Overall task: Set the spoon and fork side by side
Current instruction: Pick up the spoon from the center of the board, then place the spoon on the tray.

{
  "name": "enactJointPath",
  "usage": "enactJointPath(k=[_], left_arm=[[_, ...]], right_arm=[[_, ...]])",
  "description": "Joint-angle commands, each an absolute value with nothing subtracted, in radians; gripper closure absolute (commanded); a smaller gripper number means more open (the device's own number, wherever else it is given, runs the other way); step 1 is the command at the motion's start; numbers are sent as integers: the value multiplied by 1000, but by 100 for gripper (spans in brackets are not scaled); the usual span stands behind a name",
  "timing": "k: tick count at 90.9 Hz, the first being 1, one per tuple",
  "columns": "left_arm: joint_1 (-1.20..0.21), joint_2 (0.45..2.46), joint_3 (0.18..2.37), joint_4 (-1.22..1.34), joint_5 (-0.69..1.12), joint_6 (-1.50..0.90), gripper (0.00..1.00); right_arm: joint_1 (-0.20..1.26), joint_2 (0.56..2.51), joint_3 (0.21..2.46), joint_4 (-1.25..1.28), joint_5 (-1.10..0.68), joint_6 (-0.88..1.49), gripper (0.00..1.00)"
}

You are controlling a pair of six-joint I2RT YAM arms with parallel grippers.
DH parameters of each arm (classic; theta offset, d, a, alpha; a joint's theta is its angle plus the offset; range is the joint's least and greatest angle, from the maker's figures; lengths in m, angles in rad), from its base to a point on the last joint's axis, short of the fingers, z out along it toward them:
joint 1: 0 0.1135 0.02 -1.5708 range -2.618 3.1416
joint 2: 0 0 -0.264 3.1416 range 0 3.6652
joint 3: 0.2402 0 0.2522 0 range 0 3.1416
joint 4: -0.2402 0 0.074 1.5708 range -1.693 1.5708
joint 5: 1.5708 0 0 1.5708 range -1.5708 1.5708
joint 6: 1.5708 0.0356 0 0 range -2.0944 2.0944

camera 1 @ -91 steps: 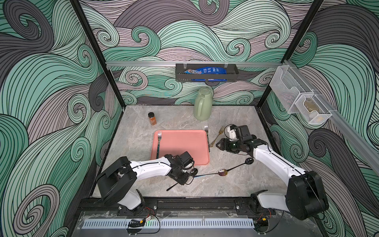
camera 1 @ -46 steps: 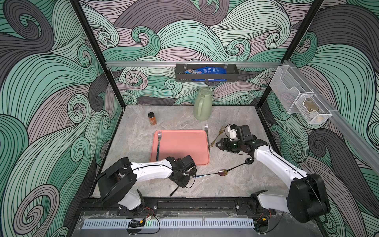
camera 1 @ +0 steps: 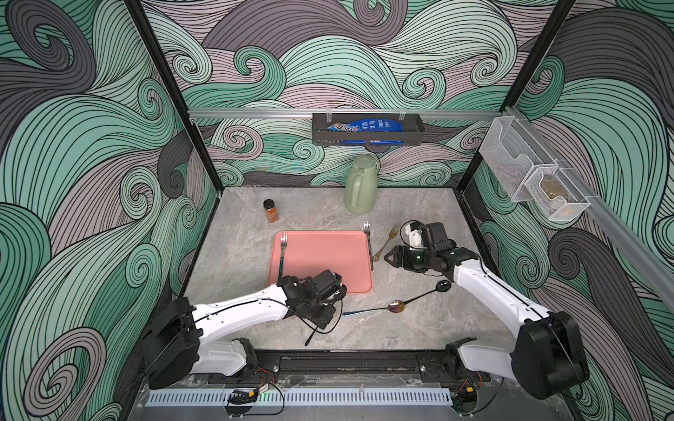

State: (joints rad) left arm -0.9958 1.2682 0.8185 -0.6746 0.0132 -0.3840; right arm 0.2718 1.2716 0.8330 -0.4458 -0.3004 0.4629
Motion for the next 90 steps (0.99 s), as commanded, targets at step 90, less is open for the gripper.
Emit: enactJointPath(k=[90], left_arm=[[-342,1781,1176,-617,-61,-272,100]], right_arm=[[267,1171,806,-498,-313,465,35]])
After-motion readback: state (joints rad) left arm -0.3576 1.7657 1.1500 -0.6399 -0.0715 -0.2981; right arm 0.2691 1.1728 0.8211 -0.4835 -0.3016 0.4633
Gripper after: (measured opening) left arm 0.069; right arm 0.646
